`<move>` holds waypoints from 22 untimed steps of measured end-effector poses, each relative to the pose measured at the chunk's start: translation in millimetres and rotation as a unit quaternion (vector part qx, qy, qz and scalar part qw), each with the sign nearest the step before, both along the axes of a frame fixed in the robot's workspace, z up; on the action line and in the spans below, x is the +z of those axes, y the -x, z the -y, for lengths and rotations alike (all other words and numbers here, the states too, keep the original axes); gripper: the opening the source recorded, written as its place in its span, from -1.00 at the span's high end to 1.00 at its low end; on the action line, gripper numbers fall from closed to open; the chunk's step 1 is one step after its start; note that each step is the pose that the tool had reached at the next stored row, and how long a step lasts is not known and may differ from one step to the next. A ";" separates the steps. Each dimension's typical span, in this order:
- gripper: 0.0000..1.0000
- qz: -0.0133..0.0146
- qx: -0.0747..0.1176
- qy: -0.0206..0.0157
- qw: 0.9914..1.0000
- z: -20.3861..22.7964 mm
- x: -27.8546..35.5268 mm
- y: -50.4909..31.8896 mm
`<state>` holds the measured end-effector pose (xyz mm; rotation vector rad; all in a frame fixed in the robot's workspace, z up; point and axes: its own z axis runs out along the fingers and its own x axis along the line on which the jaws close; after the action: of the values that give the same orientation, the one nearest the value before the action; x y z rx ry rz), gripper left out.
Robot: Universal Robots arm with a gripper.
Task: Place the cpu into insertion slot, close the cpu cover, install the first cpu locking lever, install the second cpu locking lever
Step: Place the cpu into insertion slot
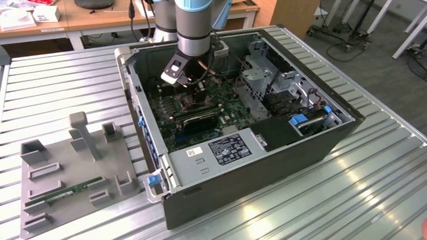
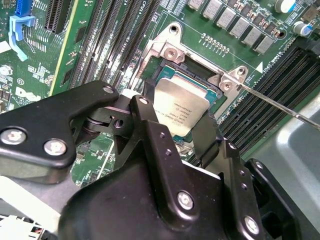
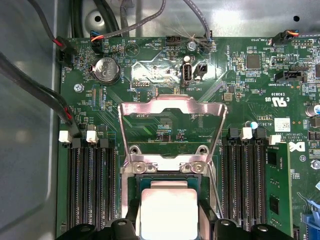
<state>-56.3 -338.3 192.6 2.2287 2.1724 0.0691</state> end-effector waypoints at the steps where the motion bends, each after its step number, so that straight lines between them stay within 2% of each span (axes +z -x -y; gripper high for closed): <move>1: -0.08 0.000 0.000 0.000 1.000 0.0 0.0 0.0; 4: -0.08 0.000 0.000 0.000 1.000 -0.1 0.9 0.0; 8: -0.08 0.000 0.000 0.000 1.000 0.0 5.5 0.0; 22: -0.08 0.000 0.000 -0.001 1.000 0.0 1.5 0.0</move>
<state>-56.3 -338.3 194.1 2.2297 2.1733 0.0710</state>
